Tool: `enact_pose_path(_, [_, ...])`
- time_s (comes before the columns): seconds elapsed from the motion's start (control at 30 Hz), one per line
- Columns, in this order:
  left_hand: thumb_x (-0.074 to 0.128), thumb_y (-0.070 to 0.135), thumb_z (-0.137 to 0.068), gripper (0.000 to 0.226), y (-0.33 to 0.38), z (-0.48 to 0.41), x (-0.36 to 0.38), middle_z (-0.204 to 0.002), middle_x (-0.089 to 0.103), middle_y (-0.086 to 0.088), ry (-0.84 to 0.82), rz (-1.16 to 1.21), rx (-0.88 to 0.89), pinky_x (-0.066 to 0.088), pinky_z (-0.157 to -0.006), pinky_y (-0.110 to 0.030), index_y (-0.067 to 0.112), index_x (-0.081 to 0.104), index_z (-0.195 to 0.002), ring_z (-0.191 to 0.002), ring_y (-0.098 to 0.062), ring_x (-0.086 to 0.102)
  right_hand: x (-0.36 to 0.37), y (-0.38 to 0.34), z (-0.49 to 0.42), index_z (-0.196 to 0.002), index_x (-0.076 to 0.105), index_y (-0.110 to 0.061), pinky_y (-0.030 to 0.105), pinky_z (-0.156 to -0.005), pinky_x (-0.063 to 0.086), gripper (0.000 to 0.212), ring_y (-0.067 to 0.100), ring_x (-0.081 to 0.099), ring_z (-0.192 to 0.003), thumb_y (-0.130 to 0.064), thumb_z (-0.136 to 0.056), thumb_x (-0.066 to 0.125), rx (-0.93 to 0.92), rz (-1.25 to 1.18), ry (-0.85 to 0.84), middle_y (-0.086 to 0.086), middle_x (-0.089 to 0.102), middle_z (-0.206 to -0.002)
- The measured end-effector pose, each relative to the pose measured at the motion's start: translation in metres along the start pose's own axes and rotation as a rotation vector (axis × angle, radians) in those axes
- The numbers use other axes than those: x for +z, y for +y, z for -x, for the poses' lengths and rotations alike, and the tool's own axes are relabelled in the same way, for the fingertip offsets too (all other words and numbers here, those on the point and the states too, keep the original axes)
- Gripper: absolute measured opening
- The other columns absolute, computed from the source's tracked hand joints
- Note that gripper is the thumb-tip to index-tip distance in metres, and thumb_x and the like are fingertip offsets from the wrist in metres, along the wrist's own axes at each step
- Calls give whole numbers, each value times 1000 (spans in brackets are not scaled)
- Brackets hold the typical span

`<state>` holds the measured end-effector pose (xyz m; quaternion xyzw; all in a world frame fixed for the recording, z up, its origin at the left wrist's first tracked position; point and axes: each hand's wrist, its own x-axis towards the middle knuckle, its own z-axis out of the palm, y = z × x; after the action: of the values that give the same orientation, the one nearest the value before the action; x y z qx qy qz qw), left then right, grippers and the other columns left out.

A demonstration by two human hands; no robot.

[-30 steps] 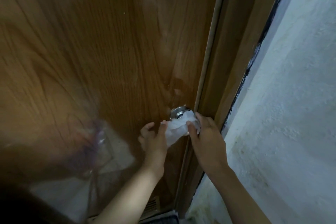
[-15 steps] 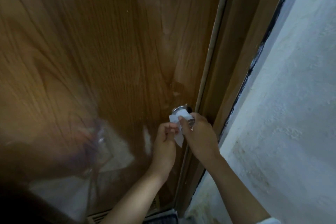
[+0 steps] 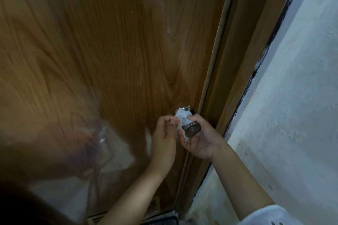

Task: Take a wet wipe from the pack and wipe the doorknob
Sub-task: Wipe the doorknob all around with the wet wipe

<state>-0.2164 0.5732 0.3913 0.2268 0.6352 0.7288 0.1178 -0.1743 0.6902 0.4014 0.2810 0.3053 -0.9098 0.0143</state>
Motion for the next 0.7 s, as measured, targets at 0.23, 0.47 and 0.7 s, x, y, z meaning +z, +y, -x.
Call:
enact_pose_path(0.23, [38, 23, -97, 18, -8, -1, 3, -96, 63, 1, -23, 10, -87, 46, -75, -23, 20, 56, -99, -91, -10, 62, 13, 3, 1, -106, 63, -9, 23, -60, 51, 41, 15, 68, -75, -38, -79, 64, -422, 974, 398, 6, 71, -88])
enact_pose_path(0.47, [39, 23, -97, 18, -16, -1, 10, -98, 62, -6, -26, 85, -310, 45, -84, -29, 23, 55, -89, -94, -20, 59, 15, 32, 2, -121, 50, -8, 28, -68, 54, 51, 24, 67, -93, -41, -83, 61, -1030, 1791, 890, 11, 66, -109])
enact_pose_path(0.7, [45, 22, -95, 14, -13, -2, 12, -92, 66, 2, -19, 101, -199, 47, -76, -22, 19, 58, -99, -85, -8, 64, -18, 48, -3, -105, 59, -14, 31, -73, 55, 27, 22, 60, -96, -27, -81, 60, -1610, 1583, 738, 11, 69, -104])
